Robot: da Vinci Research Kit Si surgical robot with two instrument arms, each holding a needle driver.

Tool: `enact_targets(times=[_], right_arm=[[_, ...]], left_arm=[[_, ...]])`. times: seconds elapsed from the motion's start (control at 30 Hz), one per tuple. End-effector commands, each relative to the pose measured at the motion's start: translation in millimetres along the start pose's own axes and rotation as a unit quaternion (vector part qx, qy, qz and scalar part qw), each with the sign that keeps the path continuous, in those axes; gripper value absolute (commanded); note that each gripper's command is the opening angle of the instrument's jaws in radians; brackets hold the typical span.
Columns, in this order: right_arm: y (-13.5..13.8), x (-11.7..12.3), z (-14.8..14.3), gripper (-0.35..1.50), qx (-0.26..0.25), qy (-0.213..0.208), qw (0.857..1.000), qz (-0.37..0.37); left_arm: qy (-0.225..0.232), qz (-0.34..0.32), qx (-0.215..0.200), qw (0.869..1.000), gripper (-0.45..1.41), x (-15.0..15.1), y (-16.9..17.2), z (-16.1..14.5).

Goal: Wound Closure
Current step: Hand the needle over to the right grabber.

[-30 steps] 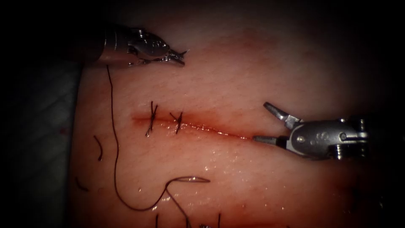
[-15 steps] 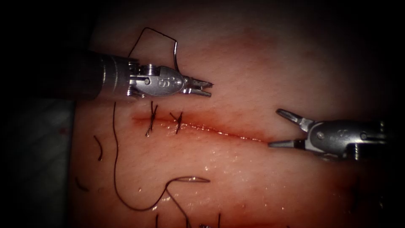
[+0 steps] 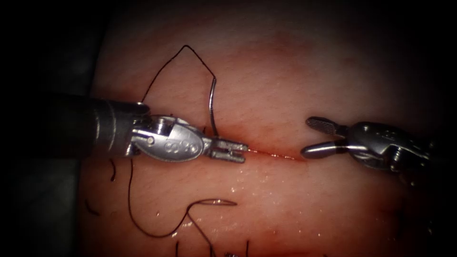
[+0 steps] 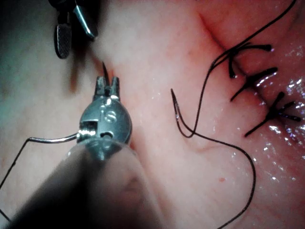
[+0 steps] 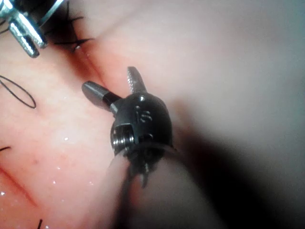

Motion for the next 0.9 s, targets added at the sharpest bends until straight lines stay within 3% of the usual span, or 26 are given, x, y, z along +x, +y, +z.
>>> enact_targets(times=[0.03, 0.07, 0.37, 0.7, 0.9], right_arm=[[-0.4, -0.3, 1.4, 1.08, 0.015, 0.004, 1.0, 0.021], [-0.7, -0.1, 2.1, 1.06, 0.037, 0.003, 0.997, 0.063], [-1.7, 0.3, 5.7, 1.04, 0.128, 0.04, 0.977, 0.166], [-2.9, -0.1, 8.0, 1.04, 0.184, 0.073, 0.954, 0.225], [-4.0, -0.2, 8.5, 1.09, 0.173, 0.089, 0.952, 0.236]], left_arm=[[0.009, 0.005, -0.001, 1.0, -0.45, -0.1, 0.2, 0.7], [0.018, 0.025, -0.007, 0.999, -0.45, 0.6, 0.9, 0.9], [0.075, 0.082, -0.024, 0.993, -0.45, 3.1, 3.0, 1.1], [0.145, 0.139, 0.04, 0.979, -0.45, 4.3, 3.8, -0.7], [0.153, 0.14, 0.054, 0.977, -0.45, 3.9, 3.8, -0.8]])
